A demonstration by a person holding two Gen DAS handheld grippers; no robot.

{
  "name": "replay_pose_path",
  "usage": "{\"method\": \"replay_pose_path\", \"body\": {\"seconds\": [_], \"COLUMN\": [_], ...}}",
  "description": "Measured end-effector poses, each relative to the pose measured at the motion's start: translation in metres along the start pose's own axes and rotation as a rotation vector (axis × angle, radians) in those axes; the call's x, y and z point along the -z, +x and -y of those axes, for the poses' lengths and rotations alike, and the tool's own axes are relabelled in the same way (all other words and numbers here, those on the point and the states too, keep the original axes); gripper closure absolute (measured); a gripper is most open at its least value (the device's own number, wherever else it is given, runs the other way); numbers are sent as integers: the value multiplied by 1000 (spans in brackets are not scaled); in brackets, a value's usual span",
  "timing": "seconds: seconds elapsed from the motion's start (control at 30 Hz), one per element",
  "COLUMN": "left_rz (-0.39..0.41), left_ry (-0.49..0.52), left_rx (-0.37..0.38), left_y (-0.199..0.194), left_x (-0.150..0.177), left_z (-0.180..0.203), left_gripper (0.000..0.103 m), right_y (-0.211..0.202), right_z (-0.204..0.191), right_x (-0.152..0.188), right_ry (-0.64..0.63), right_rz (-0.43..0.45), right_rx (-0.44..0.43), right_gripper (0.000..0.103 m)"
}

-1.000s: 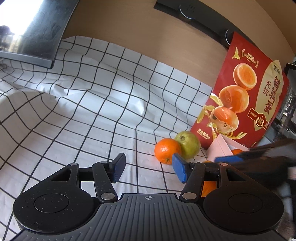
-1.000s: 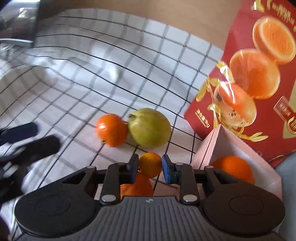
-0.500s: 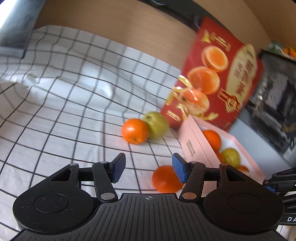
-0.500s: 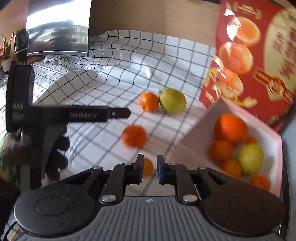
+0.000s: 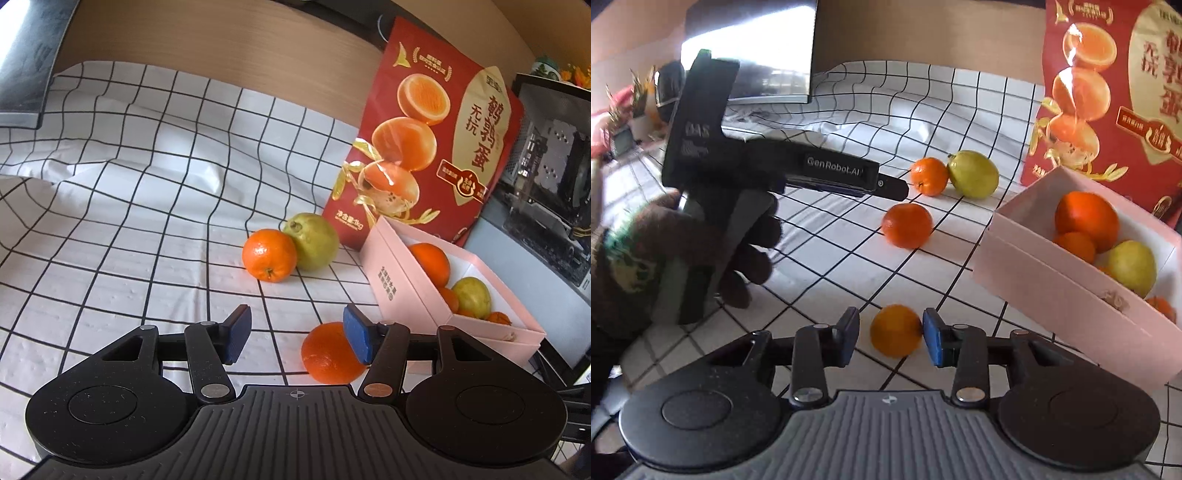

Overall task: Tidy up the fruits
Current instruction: 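Grasp an orange with the left tool while the right tool holds the yellow tangerine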

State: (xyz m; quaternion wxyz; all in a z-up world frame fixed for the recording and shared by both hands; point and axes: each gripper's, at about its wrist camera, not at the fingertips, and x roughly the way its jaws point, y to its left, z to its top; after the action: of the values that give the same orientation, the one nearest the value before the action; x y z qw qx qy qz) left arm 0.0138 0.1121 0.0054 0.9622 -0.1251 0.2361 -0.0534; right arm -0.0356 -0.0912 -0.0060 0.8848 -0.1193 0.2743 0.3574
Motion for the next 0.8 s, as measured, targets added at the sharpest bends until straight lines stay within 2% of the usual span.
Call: {"method": "replay_pose_path", "body": {"seconds": [0.1, 0.17, 0.4, 0.57, 0.73, 0.8], "left_rz": [1, 1, -5, -22, -83, -84], "left_ry": [32, 58, 183, 173, 186, 191], "left_rx": [-2, -1, 15, 0, -10, -23], "left_y": [0, 0, 3, 7, 17, 19], "left_x": [1, 3, 10, 11, 12, 13], "left_z": [5, 9, 30, 33, 40, 42], "left_gripper": [43, 43, 43, 43, 43, 43], "right_y": [6, 1, -38, -47, -40, -38], "right_z": [-3, 3, 38, 63, 74, 75], "right_x": [2, 4, 26, 44, 51, 52], "right_ry": [-18, 4, 79, 135, 179, 187], "right_rz": [-8, -6, 50, 37, 9, 6], "right_rx": [34, 18, 100, 188, 203, 198], "right_gripper": [67, 68, 68, 68, 67, 63]}}
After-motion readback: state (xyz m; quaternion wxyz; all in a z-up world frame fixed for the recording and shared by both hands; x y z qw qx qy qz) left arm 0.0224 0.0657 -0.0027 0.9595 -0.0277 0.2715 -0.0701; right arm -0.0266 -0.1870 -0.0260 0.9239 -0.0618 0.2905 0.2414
